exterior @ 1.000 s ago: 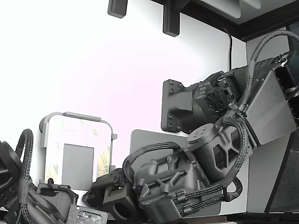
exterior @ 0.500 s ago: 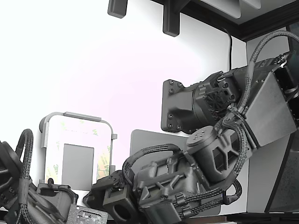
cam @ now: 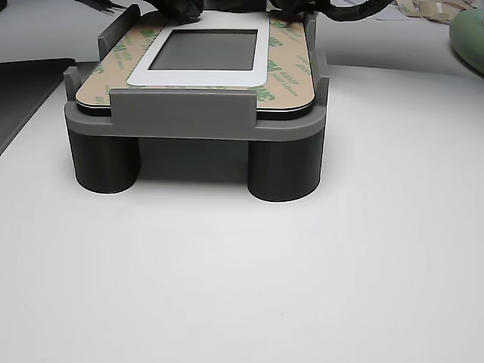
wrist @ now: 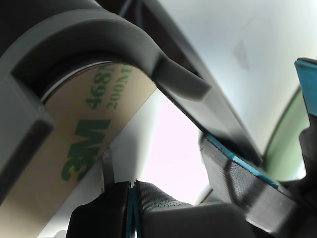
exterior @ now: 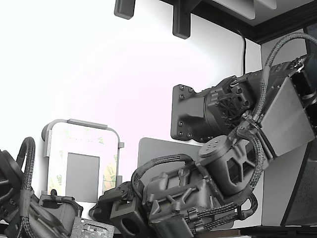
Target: Peel off protective film from adhesive tape.
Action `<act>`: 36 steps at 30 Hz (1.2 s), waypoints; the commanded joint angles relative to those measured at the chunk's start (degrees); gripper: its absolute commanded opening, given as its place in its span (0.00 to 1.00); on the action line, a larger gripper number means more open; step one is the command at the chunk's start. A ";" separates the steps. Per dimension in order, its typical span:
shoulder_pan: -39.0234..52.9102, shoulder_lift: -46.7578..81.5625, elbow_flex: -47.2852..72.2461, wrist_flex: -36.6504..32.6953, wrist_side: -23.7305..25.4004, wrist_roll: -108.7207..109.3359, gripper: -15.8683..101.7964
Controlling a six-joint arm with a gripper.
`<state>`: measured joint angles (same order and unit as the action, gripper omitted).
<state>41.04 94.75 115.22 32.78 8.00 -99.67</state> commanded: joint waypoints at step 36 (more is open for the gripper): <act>-0.44 1.05 -4.66 3.78 -0.18 -1.14 0.04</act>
<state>41.04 93.96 112.06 36.65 7.91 -100.72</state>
